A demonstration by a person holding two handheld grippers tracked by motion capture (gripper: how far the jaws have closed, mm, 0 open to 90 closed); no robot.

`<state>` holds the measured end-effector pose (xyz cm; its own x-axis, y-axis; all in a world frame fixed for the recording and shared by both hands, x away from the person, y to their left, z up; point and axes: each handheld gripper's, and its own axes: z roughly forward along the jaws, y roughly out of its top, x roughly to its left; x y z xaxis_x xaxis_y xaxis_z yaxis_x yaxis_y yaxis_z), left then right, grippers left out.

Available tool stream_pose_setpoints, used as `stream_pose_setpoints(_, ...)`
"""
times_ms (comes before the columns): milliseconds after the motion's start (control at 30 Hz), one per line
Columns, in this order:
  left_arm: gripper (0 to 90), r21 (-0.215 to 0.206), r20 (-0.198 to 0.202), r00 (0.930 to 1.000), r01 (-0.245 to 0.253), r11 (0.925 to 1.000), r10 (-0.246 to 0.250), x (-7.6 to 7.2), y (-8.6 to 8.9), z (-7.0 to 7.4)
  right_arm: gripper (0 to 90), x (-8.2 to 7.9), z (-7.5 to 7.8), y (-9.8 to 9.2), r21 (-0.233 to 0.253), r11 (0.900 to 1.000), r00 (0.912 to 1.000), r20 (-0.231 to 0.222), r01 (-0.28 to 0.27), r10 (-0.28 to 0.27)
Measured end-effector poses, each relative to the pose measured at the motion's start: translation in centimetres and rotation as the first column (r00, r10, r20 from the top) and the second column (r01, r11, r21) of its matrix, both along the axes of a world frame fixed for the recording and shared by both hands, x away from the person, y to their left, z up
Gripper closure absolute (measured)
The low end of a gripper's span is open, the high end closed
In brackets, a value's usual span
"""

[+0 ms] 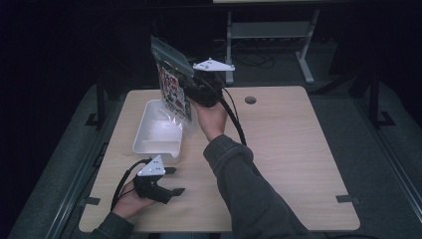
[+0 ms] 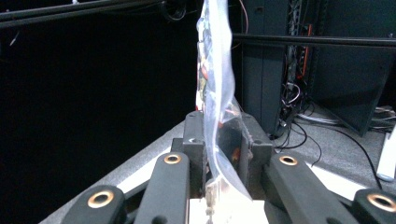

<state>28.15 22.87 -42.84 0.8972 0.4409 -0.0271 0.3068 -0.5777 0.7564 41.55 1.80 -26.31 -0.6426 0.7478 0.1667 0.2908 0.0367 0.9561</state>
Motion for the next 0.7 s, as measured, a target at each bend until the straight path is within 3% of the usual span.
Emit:
stream_pose_setpoints(333, 21.8, 0.002, -0.006, 0.9999, -0.009, 1.0, 0.009, 0.1, 0.5, -0.1, 75.5, 1.2, -1.0, 2.7, 0.029, 0.999, 0.9997, 0.008, 0.022, -0.022)
stream_pose_setpoints(700, 21.8, 0.005, -0.012, 0.9999, -0.009, 0.9999, 0.009, 0.2, 0.9, -0.2, 75.6, 2.7, -4.0, 5.4, 0.012, 0.999, 0.999, 0.003, 0.045, -0.045)
